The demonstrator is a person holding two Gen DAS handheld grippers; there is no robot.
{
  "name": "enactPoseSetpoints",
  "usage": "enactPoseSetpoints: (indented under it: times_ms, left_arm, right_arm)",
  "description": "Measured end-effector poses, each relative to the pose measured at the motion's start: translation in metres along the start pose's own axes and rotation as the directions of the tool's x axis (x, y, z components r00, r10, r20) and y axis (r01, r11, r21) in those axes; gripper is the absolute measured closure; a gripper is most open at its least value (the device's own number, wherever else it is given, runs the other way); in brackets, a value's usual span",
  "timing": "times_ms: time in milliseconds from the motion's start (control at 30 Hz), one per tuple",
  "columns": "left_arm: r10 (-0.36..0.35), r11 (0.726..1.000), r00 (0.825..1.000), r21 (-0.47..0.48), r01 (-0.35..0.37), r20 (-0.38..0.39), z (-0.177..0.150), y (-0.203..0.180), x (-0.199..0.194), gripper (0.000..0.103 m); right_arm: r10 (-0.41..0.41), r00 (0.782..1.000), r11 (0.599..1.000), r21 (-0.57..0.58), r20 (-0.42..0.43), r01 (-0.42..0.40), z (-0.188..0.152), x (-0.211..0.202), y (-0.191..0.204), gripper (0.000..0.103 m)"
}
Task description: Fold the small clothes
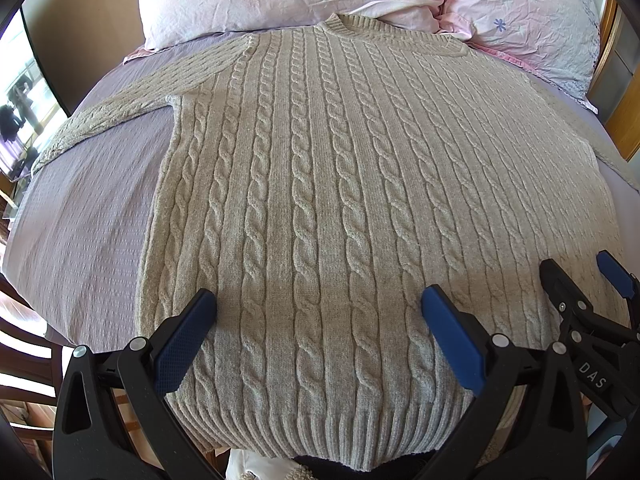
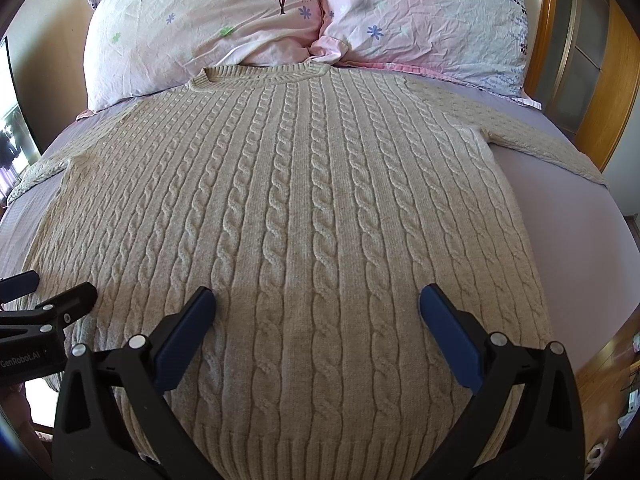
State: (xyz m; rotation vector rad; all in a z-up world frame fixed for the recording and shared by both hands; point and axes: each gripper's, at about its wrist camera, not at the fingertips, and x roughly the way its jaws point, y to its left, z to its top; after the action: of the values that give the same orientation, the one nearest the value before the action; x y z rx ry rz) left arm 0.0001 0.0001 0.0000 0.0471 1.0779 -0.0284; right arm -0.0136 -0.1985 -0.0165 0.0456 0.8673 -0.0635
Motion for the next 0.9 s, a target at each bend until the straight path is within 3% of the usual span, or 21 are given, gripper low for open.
enactPoseSetpoints:
  times_ms: [900]
  left_arm:
    - [0.000,1.000,1.000,0.000,0.000,0.002,0.0000,0.0000,-0.0001,0.001]
  right_arm:
    - [-0.001,1.000,1.000,-0.001,0.001,0.001,0.0015,-0.0013,-0.0013,0.002]
